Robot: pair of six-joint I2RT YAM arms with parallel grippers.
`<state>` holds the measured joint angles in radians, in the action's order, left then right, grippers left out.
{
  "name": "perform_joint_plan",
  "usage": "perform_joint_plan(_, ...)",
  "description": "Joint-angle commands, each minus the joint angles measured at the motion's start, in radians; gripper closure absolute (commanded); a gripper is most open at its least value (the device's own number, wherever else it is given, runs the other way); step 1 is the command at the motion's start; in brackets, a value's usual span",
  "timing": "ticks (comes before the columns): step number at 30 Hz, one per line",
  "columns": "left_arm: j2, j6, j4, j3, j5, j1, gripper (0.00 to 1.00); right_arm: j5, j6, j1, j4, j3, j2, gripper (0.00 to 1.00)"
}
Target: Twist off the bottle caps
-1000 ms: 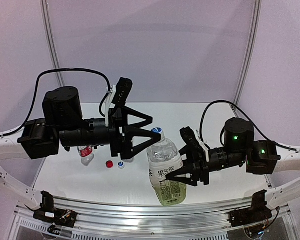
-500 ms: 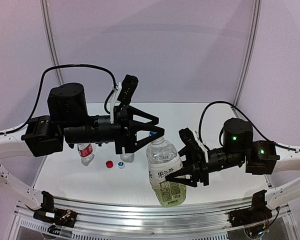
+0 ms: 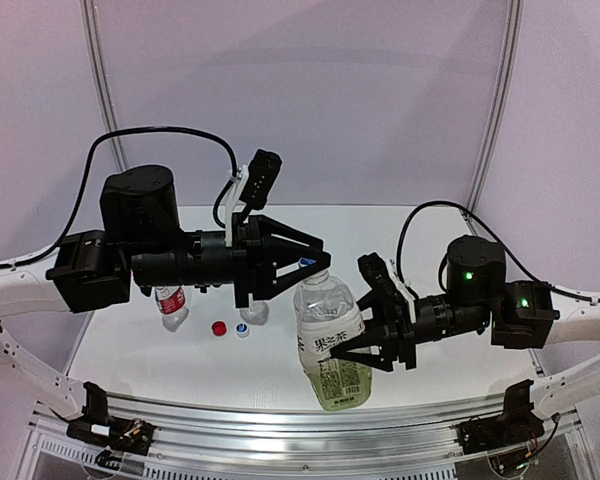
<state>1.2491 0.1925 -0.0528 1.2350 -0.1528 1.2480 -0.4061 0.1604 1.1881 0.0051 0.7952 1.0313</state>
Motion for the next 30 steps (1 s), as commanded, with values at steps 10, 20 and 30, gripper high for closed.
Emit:
perform_joint_plan(10, 0.177, 0.24, -0.074, 0.133, 0.658, 0.107, 0.79, 0.759, 0.055, 0.002, -0.155, 0.069, 0.072, 0.91)
perform_joint_plan(20, 0.227, 0.299, -0.061, 0.161, 0.737, 0.116, 0.7, 0.729, 0.051, 0.001, -0.147, 0.061, 0.05, 0.91)
perform_joint_plan(30, 0.102, 0.189, 0.014, 0.063, 0.645, 0.122, 0.18, 0.66, 0.039, 0.002, -0.136, 0.056, 0.039, 0.91)
